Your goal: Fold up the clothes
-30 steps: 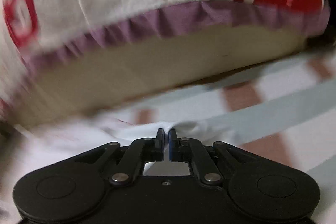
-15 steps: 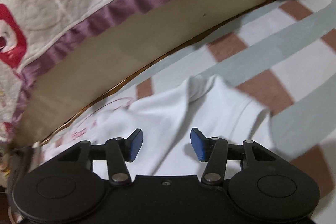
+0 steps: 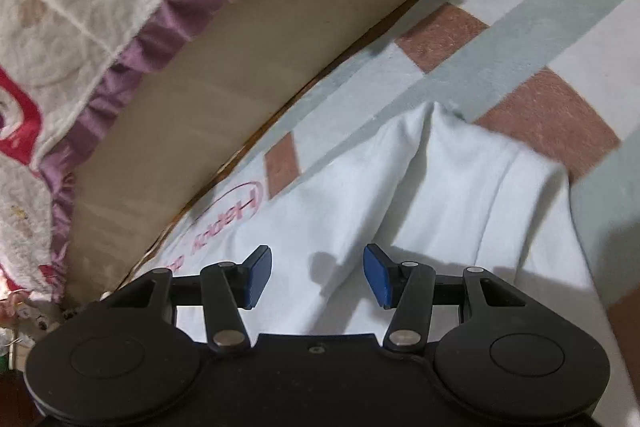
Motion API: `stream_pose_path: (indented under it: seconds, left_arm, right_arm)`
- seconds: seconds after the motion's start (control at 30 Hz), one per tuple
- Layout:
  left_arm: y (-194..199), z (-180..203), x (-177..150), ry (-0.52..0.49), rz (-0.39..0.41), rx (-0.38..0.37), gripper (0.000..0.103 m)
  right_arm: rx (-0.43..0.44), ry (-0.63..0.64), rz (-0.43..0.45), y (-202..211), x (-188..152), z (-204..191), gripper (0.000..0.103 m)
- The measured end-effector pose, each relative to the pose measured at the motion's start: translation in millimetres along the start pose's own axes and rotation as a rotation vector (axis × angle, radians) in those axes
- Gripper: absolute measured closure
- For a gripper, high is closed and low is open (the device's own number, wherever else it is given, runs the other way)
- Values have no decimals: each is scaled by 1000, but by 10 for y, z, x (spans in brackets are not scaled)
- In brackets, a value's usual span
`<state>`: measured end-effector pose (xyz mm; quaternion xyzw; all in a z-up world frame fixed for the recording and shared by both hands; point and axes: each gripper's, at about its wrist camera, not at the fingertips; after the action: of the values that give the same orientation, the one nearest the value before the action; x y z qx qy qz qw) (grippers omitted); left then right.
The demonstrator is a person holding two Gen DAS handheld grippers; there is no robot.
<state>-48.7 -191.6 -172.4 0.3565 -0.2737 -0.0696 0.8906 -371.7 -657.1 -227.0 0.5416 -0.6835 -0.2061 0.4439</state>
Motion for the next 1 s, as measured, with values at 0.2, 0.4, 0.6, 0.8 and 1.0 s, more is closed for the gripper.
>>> stream_pose_path:
  seconds: [0.2,0.4,0.6,0.8,1.0]
  left_arm:
    - [-186,24,-41,-55,-121,120,92]
    - [169,382,163,-175,-59,28,61]
    - [-281,1197,594,-223,-42,-221,51]
    - [-1793,1893,903,-278,-148,-294,55]
    - [-2796,2080,1081,-238,-302,-246,55]
  right_arm:
    - [-24,-82,38,-19,163,249,45]
    - [122,-220,-23,-171,400,424,44]
    - [191,-269,-75,-168,577,426,38]
    - [170,-229,-139,-139,683,438,37]
    - [236,-249,-196,-334,755,500,37]
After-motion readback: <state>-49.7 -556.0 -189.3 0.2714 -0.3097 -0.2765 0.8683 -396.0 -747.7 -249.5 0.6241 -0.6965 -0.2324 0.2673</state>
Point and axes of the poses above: each gripper's, at about its wrist camera, not at the fingertips, and y roughly against the way its jaws point, z to its right, x to its top, and after that the axes turned 13 degrees about -x, right-handed
